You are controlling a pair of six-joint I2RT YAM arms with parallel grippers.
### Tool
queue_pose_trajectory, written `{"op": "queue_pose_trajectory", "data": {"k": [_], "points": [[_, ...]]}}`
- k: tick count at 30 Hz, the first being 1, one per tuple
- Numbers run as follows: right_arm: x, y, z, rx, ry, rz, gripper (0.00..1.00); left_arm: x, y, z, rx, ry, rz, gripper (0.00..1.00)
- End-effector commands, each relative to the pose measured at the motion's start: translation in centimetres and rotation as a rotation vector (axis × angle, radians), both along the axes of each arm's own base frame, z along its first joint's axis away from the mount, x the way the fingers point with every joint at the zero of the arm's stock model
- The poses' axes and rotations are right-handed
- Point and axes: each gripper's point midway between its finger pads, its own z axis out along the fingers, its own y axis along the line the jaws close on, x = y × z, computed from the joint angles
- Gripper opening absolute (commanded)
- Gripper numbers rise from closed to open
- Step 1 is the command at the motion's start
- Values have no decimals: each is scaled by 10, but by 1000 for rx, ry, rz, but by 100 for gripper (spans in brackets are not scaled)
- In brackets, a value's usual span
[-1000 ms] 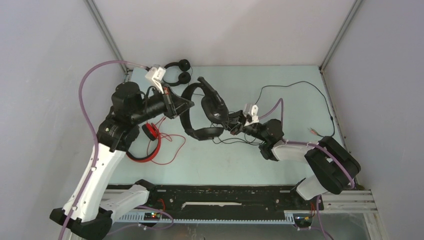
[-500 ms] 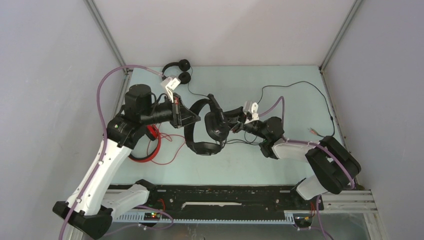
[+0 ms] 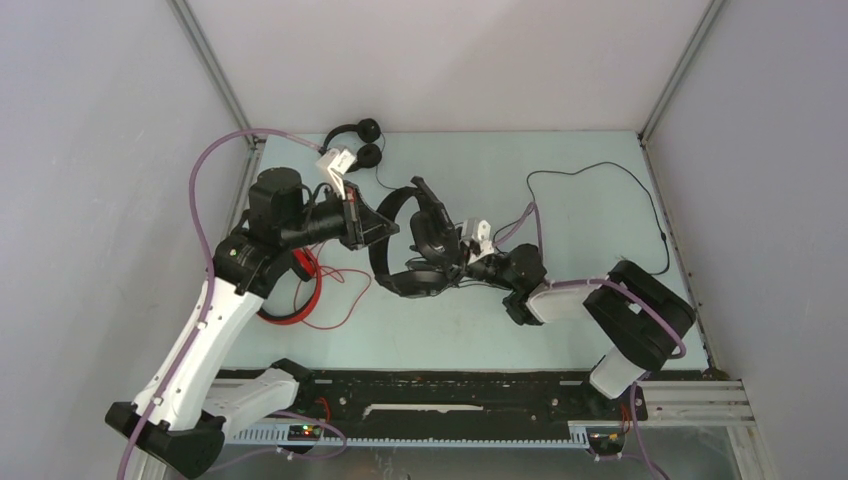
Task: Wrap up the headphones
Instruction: Wrap the headphones cable around the headphones.
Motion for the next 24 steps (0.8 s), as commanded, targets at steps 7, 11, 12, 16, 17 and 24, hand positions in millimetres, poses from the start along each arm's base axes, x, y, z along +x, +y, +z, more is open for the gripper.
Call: {"op": "queue_pose_trajectory", "data": {"k": [7,11,12,16,17,24], "points": [[-13,17,8,55,-14,41,43,15,-1,58,-117,-114,67,0],[-20,25,-4,34,12,64,45,22,4,63,-115,-129,106,0],[-21,26,-7,30,18,66,45,23,5,66,-118,-133,113,0],[-21,29,-10,27,23,61,46,26,9,73,-137,-154,141,0],[-21,29,-10,27,25,60,46,28,11,74,-140,-156,150,0],[-9,27,-18,23,54,17,9,22,10,81,-161,-157,130,0]]}}
